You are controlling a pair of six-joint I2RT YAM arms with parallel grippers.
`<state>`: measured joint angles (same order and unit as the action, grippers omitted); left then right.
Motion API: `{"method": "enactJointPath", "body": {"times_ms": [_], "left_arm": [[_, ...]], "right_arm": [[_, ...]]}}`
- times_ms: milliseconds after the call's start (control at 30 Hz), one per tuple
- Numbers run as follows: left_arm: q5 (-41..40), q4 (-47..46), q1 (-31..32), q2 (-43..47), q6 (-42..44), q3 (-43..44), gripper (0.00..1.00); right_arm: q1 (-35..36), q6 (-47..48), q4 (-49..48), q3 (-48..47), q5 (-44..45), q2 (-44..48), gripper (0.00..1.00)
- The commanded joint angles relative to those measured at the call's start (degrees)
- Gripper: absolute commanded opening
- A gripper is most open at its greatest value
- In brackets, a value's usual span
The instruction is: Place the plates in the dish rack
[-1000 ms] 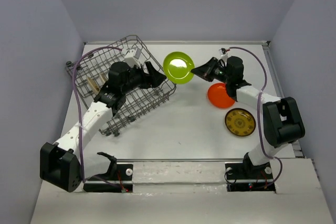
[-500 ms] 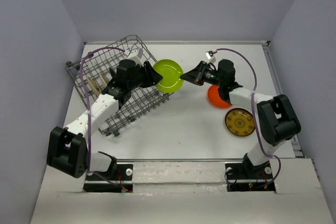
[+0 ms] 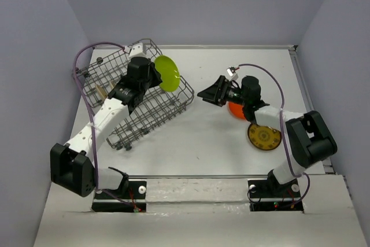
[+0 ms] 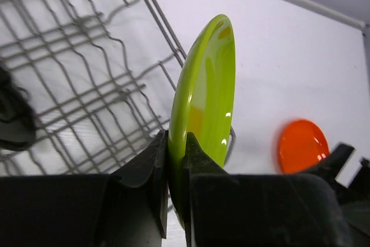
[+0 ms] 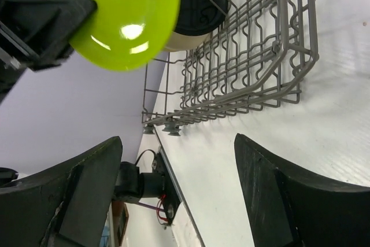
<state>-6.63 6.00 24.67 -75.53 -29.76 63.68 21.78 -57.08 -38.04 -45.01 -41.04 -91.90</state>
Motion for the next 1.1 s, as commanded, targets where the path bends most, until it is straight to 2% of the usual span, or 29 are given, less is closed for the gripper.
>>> {"method": "enactJointPath", "body": {"times_ms": [0, 100, 200, 433, 733, 1067], "left_arm": [[-21.1, 6.0, -0.1, 1.9, 2.6, 6.9, 0.05], [-26.5, 8.8, -0.1, -0.1, 3.0, 8.9, 0.05], [-35.6, 12.4, 0.3, -4.3, 3.7, 11.4, 0.05], [-43.7, 14.7, 0.6, -11.4, 2.8, 12.6, 0.05], [-49.4, 15.3, 0.8, -18.6, 3.4, 16.7, 0.05], [-49.8, 14.1, -0.1, -24.8, 5.3, 21.0, 0.05]], "right_arm": [[0.3, 3.6, 0.8, 2.6, 2.4, 5.8, 0.84], [0.3, 6.2, 4.4, 3.3, 4.0, 8.3, 0.85], [0.3, 8.1, 6.8, 3.8, 5.2, 11.3, 0.85], [0.3, 8.4, 7.1, 6.8, 5.3, 14.3, 0.85], [0.8, 8.9, 7.3, 7.1, 3.6, 13.9, 0.85], [1.9, 8.7, 7.4, 6.5, 2.5, 13.1, 0.85]]}}
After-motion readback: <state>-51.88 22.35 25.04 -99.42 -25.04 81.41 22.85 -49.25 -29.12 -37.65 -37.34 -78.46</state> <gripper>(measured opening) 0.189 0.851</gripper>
